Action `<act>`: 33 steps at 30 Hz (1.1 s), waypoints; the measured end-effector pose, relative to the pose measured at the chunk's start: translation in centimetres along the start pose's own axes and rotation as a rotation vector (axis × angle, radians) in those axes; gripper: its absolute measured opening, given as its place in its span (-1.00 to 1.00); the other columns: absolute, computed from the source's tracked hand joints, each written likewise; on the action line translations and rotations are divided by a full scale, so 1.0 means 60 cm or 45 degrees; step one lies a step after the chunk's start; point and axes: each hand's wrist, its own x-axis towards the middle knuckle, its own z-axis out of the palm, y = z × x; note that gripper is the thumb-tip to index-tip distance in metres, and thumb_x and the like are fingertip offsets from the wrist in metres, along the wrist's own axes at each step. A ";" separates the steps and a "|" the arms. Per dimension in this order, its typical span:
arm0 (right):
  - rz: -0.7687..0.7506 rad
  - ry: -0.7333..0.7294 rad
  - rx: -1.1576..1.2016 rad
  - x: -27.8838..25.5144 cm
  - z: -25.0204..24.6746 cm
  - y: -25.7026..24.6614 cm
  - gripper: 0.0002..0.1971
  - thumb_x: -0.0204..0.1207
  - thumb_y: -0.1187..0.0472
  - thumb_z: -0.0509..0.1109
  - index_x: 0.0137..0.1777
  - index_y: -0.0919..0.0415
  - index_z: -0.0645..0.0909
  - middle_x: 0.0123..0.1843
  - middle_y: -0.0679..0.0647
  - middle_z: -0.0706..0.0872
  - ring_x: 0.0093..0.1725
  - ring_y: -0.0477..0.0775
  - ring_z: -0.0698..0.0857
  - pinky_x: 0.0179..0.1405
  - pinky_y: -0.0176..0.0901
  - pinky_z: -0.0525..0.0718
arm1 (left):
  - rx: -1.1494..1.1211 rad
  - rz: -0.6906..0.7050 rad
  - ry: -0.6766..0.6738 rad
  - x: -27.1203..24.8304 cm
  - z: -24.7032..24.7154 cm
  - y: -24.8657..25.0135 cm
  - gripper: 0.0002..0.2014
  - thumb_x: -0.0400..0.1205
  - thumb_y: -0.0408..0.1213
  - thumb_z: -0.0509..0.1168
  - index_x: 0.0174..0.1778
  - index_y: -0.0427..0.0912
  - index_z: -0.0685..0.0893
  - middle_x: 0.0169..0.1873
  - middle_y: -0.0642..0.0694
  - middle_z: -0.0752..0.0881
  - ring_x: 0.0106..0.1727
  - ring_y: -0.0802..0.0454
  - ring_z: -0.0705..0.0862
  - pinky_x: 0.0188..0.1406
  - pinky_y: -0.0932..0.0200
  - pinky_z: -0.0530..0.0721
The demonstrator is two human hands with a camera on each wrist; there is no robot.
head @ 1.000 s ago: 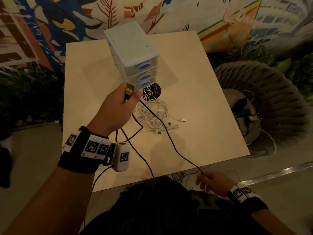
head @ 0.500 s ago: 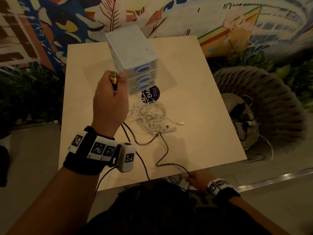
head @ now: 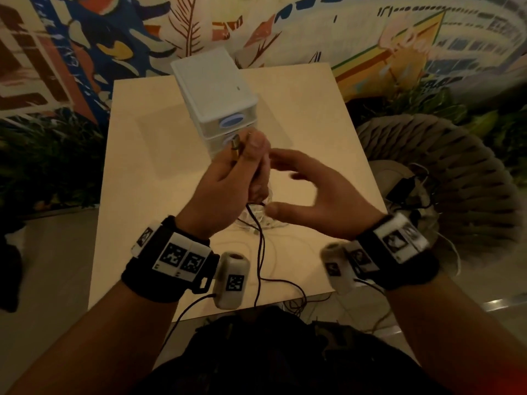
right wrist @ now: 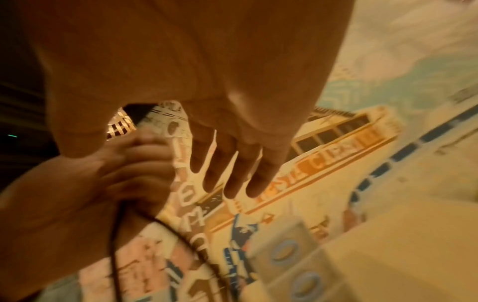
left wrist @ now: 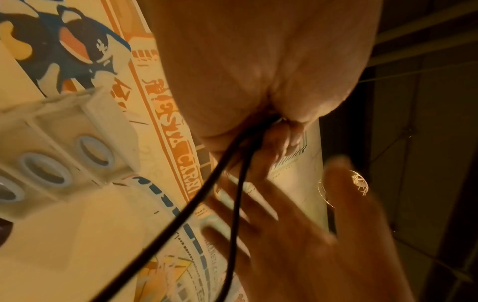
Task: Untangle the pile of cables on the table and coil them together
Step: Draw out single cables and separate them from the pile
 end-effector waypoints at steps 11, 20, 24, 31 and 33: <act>0.308 -0.317 0.571 0.003 0.054 0.092 -0.49 0.73 -0.18 0.12 -0.22 0.20 0.62 -0.52 -0.13 0.38 -0.51 -0.08 0.37 -0.39 -0.14 0.42 | -0.003 0.088 0.559 0.026 -0.056 0.021 -0.65 0.90 -0.07 -0.07 -0.16 -0.06 0.43 -0.51 -0.04 0.31 -0.61 -0.02 0.26 -0.53 0.14 0.42; 0.539 -0.136 -0.015 -0.065 -0.064 0.226 -0.55 0.49 -0.25 0.38 -0.12 0.20 0.72 -0.34 0.04 0.58 -0.26 0.14 0.77 -0.21 -0.15 0.70 | -0.116 0.023 0.867 0.026 -0.125 0.028 -0.63 0.88 0.01 0.02 -0.24 0.02 0.48 -0.50 0.04 0.33 -0.60 0.08 0.19 -0.58 0.14 0.24; 0.847 -0.106 -0.157 -0.057 -0.084 0.239 -0.42 0.56 -0.30 0.33 -0.10 0.32 0.68 -0.39 0.22 0.57 -0.41 0.03 0.75 -0.37 -0.27 0.58 | 0.007 0.048 0.806 0.037 -0.139 0.020 -0.64 0.87 -0.01 0.01 -0.23 0.01 0.43 -0.46 0.00 0.30 -0.59 0.05 0.20 -0.60 0.14 0.24; 0.602 0.030 -0.044 -0.006 -0.060 0.153 -0.58 0.64 -0.19 0.36 -0.43 -0.04 0.59 -0.57 -0.13 0.36 -0.56 -0.12 0.35 -0.48 -0.23 0.36 | 0.312 -0.006 0.419 0.050 -0.132 0.003 -0.70 0.89 -0.19 0.07 -0.18 -0.03 0.47 -0.48 -0.18 0.23 -0.54 0.11 0.22 -0.59 0.21 0.21; 0.493 -0.087 -0.250 0.005 -0.045 0.141 -0.56 0.65 -0.18 0.37 -0.38 0.05 0.50 -0.56 -0.14 0.40 -0.53 -0.18 0.39 -0.45 -0.29 0.35 | 0.327 -0.011 0.426 0.054 -0.131 -0.004 -0.74 0.87 -0.13 0.13 -0.17 0.00 0.47 -0.49 -0.02 0.31 -0.51 0.10 0.25 -0.54 0.27 0.30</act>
